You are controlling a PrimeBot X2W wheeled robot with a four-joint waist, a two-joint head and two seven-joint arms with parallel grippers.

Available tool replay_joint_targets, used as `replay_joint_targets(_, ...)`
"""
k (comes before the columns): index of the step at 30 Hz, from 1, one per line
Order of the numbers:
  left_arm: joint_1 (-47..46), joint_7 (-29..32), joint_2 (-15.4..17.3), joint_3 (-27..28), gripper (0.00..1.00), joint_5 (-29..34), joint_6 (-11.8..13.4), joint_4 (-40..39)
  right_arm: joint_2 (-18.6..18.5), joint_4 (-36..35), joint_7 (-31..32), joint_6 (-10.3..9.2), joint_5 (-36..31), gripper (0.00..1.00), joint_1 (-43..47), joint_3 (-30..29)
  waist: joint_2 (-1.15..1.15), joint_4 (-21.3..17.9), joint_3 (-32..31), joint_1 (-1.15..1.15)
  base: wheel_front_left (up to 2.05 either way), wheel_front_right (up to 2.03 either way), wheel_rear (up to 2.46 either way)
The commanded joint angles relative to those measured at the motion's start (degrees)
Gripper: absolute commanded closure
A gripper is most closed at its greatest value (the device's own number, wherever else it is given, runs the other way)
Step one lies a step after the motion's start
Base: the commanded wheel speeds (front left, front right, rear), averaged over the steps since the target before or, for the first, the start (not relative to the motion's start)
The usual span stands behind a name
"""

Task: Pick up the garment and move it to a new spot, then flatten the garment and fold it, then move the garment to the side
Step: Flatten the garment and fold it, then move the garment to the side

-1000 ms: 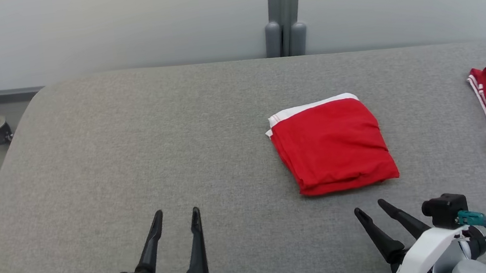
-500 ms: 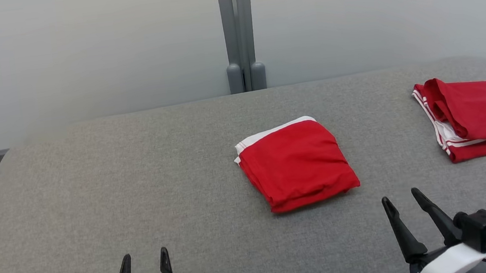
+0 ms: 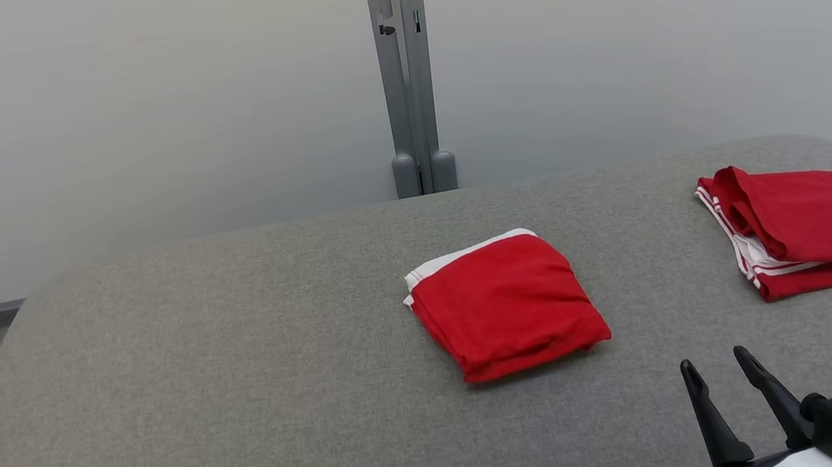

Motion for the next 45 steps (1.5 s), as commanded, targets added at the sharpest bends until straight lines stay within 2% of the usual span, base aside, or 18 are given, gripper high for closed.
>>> replay_joint_targets(1,0.78,0.02,0.11,-0.09,0.0,0.26,-0.16,0.14,0.19,-0.18,-0.11,0.01,-0.47,0.0,0.77,-0.01,0.0,0.11,-0.22,0.0,0.0,0.0,0.0)
replay_joint_targets(45,-1.14,0.01,0.11,-0.67,0.0,1.91,0.75,0.92,0.93,1.98,-0.12,0.01,-1.75,0.0,0.05,-0.4,0.0,0.03,0.3,0.0,0.0,0.0,0.0)
